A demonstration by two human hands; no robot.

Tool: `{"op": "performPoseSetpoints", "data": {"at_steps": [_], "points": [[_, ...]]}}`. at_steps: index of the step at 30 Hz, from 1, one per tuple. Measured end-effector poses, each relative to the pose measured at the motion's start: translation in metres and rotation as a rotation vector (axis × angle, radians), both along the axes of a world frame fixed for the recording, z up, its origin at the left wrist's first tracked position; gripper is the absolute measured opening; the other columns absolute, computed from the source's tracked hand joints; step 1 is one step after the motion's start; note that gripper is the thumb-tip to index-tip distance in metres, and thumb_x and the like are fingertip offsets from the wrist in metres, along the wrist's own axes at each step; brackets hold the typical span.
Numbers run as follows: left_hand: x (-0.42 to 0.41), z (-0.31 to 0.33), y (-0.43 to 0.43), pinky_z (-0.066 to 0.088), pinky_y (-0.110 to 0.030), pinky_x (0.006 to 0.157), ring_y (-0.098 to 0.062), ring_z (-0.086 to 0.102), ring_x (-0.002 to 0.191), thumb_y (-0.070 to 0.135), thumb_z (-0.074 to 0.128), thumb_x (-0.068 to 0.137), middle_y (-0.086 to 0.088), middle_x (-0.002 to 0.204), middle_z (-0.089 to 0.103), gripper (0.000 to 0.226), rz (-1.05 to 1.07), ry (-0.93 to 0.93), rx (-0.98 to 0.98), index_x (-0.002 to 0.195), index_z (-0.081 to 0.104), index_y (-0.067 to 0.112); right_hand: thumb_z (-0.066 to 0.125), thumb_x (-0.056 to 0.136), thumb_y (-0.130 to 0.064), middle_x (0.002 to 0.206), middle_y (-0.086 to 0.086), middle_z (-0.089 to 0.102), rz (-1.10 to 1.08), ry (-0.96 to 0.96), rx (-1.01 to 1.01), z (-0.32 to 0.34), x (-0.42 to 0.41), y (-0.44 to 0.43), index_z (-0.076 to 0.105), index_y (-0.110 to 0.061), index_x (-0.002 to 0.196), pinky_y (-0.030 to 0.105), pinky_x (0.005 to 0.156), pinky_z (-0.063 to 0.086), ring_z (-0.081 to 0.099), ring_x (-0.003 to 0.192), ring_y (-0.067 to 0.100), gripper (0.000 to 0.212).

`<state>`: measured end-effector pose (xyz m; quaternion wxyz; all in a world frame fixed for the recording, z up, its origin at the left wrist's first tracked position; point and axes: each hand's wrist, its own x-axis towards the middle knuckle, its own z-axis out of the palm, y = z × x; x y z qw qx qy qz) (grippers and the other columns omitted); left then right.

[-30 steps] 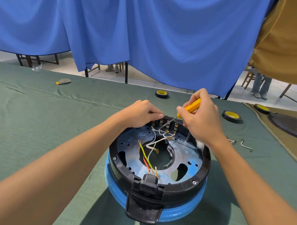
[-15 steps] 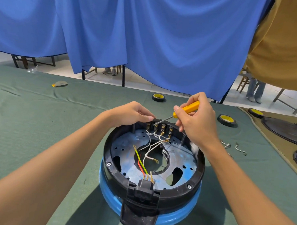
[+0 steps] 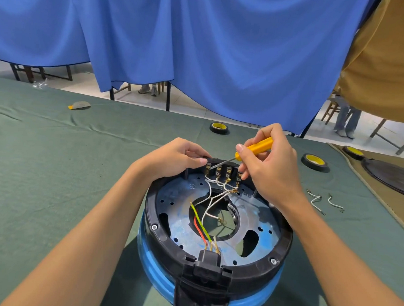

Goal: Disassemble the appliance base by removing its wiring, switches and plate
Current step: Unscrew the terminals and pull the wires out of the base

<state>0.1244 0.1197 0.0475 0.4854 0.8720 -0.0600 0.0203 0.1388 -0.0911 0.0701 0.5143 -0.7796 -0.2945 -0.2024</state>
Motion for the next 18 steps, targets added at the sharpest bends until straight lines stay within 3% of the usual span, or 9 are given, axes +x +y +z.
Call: {"op": "performPoseSetpoints", "data": {"at_steps": [4,9,12,18], "points": [[-0.002,0.002,-0.001,0.048,-0.04,0.1,-0.015,0.068,0.1,0.017,0.06,0.095,-0.002,0.103,0.074,0.019,-0.005,0.008,-0.015,0.111,0.07,0.016,0.069,0.088,-0.017,0.076,-0.006,0.064,0.004,-0.053,-0.033,0.0,-0.003,0.0,0.043,-0.028,0.087,0.023,0.044,0.053,0.065,0.052,0.01,0.029],[-0.002,0.001,-0.002,0.05,-0.036,0.097,-0.014,0.068,0.098,0.016,0.059,0.095,-0.001,0.103,0.074,0.016,-0.006,0.0,-0.021,0.107,0.069,0.019,0.069,0.088,-0.019,0.079,-0.007,0.065,-0.007,-0.118,-0.109,-0.001,-0.007,-0.001,0.041,-0.028,0.086,0.042,0.053,0.055,0.064,0.057,0.014,0.03],[-0.002,0.0,-0.003,0.049,-0.03,0.096,-0.008,0.068,0.095,0.016,0.059,0.095,0.002,0.101,0.073,0.017,-0.014,-0.007,-0.016,0.107,0.07,0.02,0.068,0.088,-0.018,0.077,-0.007,0.065,-0.006,-0.102,-0.111,-0.001,-0.006,-0.001,0.04,-0.029,0.086,0.041,0.052,0.055,0.064,0.056,0.014,0.03],[-0.001,0.002,-0.001,0.045,-0.036,0.103,-0.009,0.067,0.1,0.019,0.058,0.096,0.005,0.104,0.073,0.02,-0.01,-0.001,0.041,0.112,0.07,0.022,0.065,0.089,-0.017,0.071,0.005,0.063,-0.044,0.067,-0.076,0.005,0.009,0.001,0.04,-0.017,0.089,0.037,0.049,0.052,0.058,0.045,0.013,0.025]]}}
